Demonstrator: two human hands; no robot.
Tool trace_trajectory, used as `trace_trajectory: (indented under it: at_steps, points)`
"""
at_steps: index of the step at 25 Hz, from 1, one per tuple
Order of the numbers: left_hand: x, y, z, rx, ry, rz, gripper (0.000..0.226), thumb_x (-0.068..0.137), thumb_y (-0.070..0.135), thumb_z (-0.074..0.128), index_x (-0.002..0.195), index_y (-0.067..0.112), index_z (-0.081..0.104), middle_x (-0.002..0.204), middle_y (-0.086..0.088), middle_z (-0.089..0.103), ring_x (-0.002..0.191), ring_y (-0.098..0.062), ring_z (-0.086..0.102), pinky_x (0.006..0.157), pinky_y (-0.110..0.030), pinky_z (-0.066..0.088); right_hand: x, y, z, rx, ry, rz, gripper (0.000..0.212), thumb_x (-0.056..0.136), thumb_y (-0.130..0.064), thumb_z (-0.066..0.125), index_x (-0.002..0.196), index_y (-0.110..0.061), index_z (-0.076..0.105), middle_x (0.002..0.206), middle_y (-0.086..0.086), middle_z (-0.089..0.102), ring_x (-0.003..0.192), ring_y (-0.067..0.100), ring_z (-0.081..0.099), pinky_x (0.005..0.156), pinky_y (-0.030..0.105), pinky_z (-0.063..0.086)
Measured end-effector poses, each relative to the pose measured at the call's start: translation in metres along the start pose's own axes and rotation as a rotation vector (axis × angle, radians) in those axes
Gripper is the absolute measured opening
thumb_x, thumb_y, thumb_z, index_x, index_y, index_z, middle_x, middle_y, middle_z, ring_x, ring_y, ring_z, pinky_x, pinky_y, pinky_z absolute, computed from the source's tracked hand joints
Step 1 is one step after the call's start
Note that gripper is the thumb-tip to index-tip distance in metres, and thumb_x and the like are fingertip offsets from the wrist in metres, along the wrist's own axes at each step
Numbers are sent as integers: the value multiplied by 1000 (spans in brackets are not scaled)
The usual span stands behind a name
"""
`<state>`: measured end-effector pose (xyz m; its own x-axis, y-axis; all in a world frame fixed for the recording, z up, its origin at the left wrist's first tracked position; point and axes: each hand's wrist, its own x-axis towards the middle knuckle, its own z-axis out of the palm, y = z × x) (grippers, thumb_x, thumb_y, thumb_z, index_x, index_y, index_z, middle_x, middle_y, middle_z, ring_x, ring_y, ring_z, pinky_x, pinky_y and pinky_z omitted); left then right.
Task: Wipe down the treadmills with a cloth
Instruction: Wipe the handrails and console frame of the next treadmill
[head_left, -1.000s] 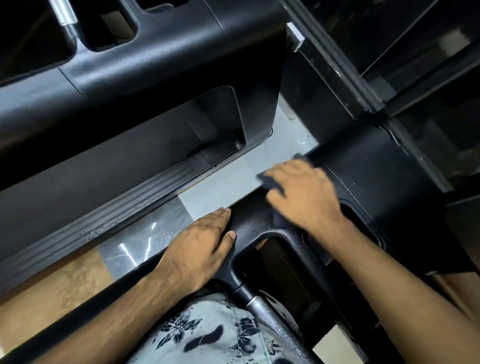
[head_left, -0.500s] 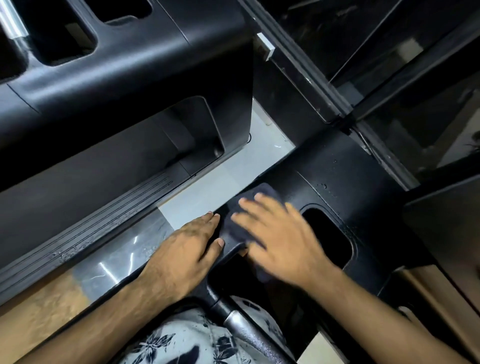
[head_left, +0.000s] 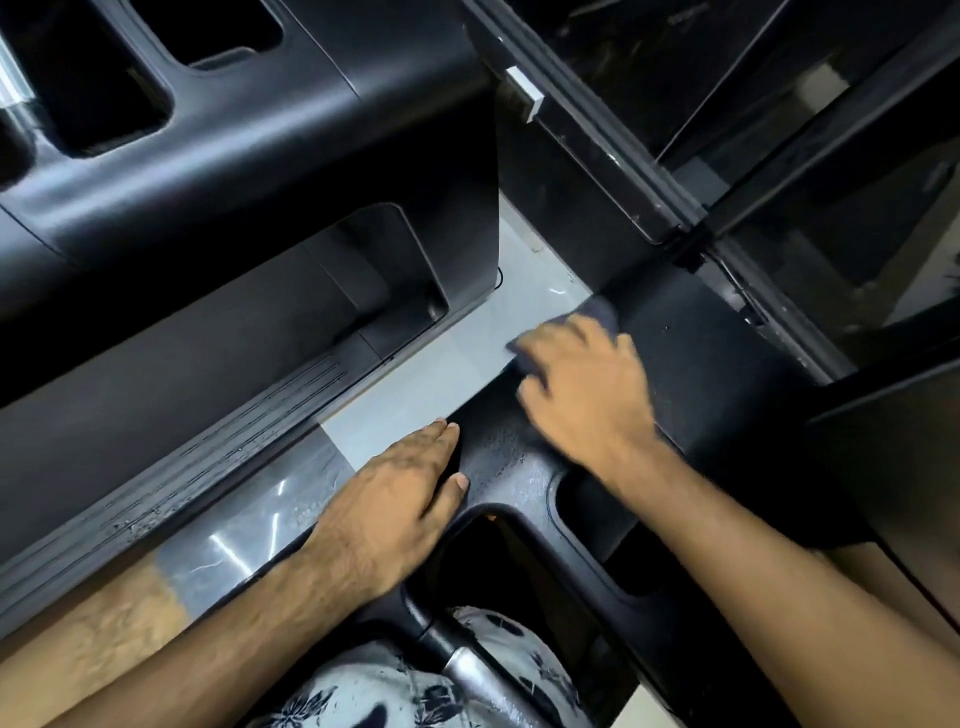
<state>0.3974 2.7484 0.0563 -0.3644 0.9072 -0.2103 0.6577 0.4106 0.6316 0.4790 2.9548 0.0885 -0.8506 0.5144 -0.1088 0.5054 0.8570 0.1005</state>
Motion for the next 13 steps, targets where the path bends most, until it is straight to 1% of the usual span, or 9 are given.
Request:
trace_trajectory:
  at_steps: [2,3,6,7,8,9,10,11,13]
  points:
    - [4,4,-1,5,0,-3,77,88,60,11,154,21,20,160,6,21,146,-2,17,111,-11,0,-15,-9,11,10,-70,-359,51,84,-43,40,131,-36,58,138,-12,59,132,16,48,99,43,43]
    - [6,4,-1,2,-2,-5,77,89,60,11,154,21,19,160,6,20,146,-3,16,112,-12,1,-2,4,10,10,-121,-400,50,85,-43,40,131,-36,59,138,-12,60,131,15,49,100,42,44]
    - [12,2,-2,-10,-7,6,65,98,53,21,155,23,14,161,9,13,146,0,11,116,-14,3,44,35,-1,-36,-126,110,45,90,-42,41,132,-34,57,138,-9,58,130,18,44,102,44,39]
    - [13,5,0,-8,-11,8,65,98,52,20,155,23,13,161,9,12,146,0,11,117,-15,3,44,31,3,-50,-83,94,44,89,-42,41,130,-35,58,135,-9,60,129,18,45,100,43,39]
    - [14,9,-1,-5,-14,8,67,96,53,19,155,23,14,161,9,13,146,0,11,117,-15,3,33,17,9,-45,-50,-83,45,87,-43,41,127,-36,60,131,-11,62,126,16,48,98,42,41]
    - [17,11,-1,-4,-13,10,69,93,53,18,155,23,15,161,8,14,146,-1,12,115,-13,1,16,4,12,1,-92,-272,46,85,-44,41,124,-36,63,128,-13,64,123,14,51,96,40,43]
    - [20,13,-2,-6,-10,9,69,93,53,18,155,22,16,161,7,16,147,-2,12,113,-12,0,14,6,11,4,-118,-378,47,84,-45,39,123,-35,63,127,-13,65,121,13,53,95,39,44]
    - [23,12,-2,-11,-3,9,67,95,51,21,155,21,17,161,6,16,147,-2,12,112,-11,-1,27,19,7,30,-161,-346,48,85,-45,38,124,-34,63,128,-11,64,122,14,53,96,39,45]
    - [27,11,-1,-16,10,31,62,99,48,27,155,21,17,161,6,15,147,-2,12,112,-10,-1,54,43,-3,14,-120,46,44,89,-43,39,126,-32,60,131,-7,62,126,18,48,100,42,42]
